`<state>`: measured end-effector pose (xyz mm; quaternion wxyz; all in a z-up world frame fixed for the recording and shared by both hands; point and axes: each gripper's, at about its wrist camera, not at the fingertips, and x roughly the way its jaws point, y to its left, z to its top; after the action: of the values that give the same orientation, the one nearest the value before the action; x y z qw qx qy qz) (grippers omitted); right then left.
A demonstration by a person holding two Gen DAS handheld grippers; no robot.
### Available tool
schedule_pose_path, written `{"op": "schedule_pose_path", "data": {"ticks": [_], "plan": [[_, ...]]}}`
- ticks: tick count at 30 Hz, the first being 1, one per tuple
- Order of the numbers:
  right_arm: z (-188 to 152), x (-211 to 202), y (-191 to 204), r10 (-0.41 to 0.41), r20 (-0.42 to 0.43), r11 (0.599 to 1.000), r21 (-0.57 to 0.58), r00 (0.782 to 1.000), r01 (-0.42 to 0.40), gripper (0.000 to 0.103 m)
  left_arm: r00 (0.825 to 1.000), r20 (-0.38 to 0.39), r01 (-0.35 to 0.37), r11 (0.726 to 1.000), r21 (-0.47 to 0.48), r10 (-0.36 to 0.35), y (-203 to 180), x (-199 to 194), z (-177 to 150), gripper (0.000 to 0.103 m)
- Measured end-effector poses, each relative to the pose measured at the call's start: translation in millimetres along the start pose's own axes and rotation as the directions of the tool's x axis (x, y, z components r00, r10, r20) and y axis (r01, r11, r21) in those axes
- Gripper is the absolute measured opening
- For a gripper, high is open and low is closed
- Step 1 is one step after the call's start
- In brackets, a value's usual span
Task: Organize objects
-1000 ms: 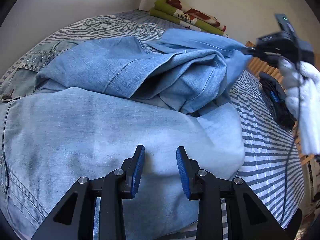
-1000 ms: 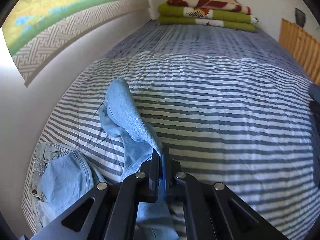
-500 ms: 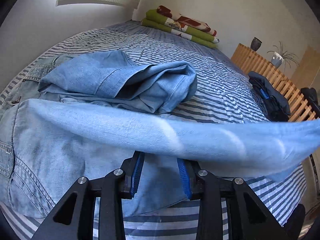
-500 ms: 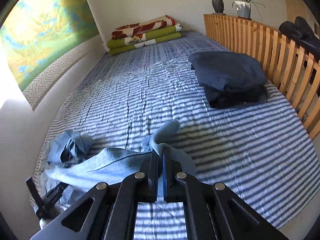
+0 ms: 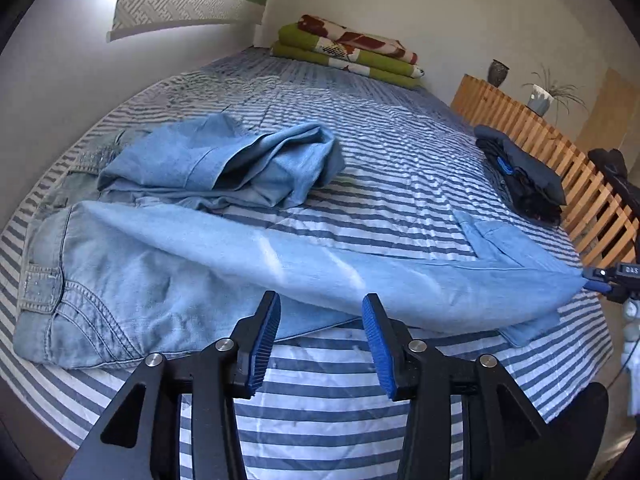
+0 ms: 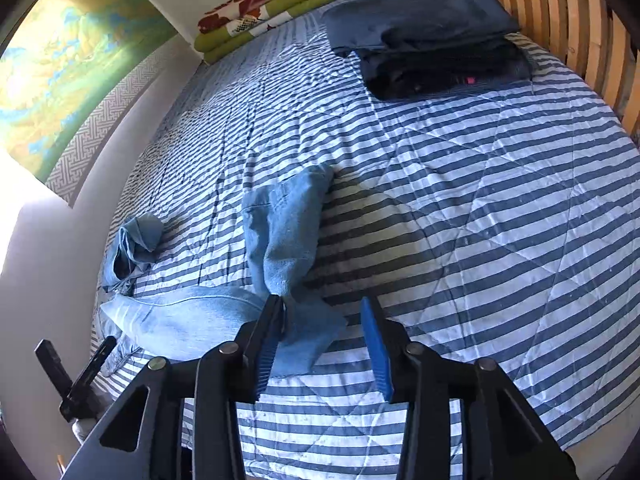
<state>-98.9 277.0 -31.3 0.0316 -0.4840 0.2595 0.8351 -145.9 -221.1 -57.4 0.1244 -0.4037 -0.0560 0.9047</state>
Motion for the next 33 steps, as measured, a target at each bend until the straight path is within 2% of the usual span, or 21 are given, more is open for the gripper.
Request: {"op": "schedule_pose_path", "data": {"ticks": [3, 5, 8, 10, 13, 14, 15, 16, 17, 18, 21, 23, 25, 28, 30, 31, 32, 33], "plan": [[12, 3, -12, -0.022, 0.031, 0.999, 0.025, 0.999, 0.021, 0.039, 0.999, -0.010, 0.049, 0.991, 0.121, -0.048, -44, 1, 10, 0.071], [26, 13, -12, -0.031, 0.030, 0.999, 0.011, 0.999, 0.031, 0.041, 0.998, -0.036, 0.062, 0.976, 0.207, -0.055, -75, 14, 16, 0.075], [47, 40, -6, -0.026, 0.000, 1.000, -0.017, 1.000, 0.026, 0.042, 0.991, -0.111, 0.107, 0.937, 0.332, -0.074, -115, 42, 15, 0.077], [60, 64, 4, -0.015, -0.047, 0.999, -0.032, 0.999, 0.013, 0.044, 0.982, -0.170, 0.135, 0.921, 0.364, -0.077, -131, 61, 9, 0.077], [71, 103, 22, 0.015, -0.140, 0.997, -0.071, 0.990, -0.025, 0.044, 0.973, -0.221, 0.144, 0.912, 0.384, -0.061, -139, 85, 2, 0.076], [72, 114, 26, 0.011, -0.164, 0.997, -0.077, 0.986, -0.024, 0.044, 0.971, -0.231, 0.152, 0.912, 0.382, -0.065, -138, 90, -1, 0.067], [72, 123, 28, 0.005, -0.184, 0.997, -0.071, 0.983, -0.018, 0.044, 0.968, -0.240, 0.159, 0.916, 0.369, -0.071, -136, 95, -2, 0.036], [70, 130, 30, 0.009, -0.200, 0.998, -0.061, 0.980, -0.021, 0.039, 0.963, -0.261, 0.159, 0.925, 0.346, -0.068, -130, 101, -3, 0.020], [67, 131, 31, 0.023, -0.208, 0.998, -0.053, 0.978, -0.035, 0.017, 0.960, -0.271, 0.162, 0.934, 0.317, -0.074, -125, 104, -4, 0.007], [65, 129, 30, 0.039, -0.207, 0.998, -0.046, 0.978, -0.049, 0.004, 0.960, -0.267, 0.164, 0.941, 0.297, -0.083, -120, 104, -4, 0.002], [57, 96, 23, 0.022, -0.107, 0.999, -0.033, 0.994, -0.026, 0.002, 0.966, -0.247, 0.151, 0.945, 0.291, -0.078, -110, 95, -7, 0.000], [49, 55, 10, -0.020, 0.001, 1.000, 0.017, 1.000, 0.020, 0.002, 0.970, -0.227, 0.154, 0.940, 0.304, -0.085, -106, 82, -7, 0.000], [35, 3, -1, -0.070, 0.136, 0.996, 0.056, 0.988, 0.063, 0.002, 0.977, -0.196, 0.146, 0.934, 0.326, -0.084, -106, 66, -6, 0.000], [0, -81, -17, -0.121, 0.301, 0.986, 0.142, 0.946, 0.081, 0.002, 0.984, -0.152, 0.143, 0.920, 0.364, -0.093, -109, 40, -3, 0.000], [-20, -117, -21, -0.122, 0.348, 0.984, 0.165, 0.929, 0.068, 0.003, 0.985, -0.134, 0.152, 0.921, 0.359, -0.110, -107, 30, 4, 0.000], [-27, -125, -21, -0.152, 0.352, 0.981, 0.166, 0.923, 0.098, 0.003, 0.984, -0.134, 0.160, 0.924, 0.348, -0.120, -105, 28, 7, 0.000], [-30, -126, -22, -0.182, 0.337, 0.978, 0.164, 0.924, 0.132, 0.009, 0.983, -0.137, 0.163, 0.929, 0.331, -0.124, -101, 26, 10, 0.001], [-30, -121, -25, -0.204, 0.308, 0.974, 0.163, 0.929, 0.160, 0.015, 0.984, -0.134, 0.156, 0.937, 0.312, -0.119, -97, 26, 13, 0.007]]}}
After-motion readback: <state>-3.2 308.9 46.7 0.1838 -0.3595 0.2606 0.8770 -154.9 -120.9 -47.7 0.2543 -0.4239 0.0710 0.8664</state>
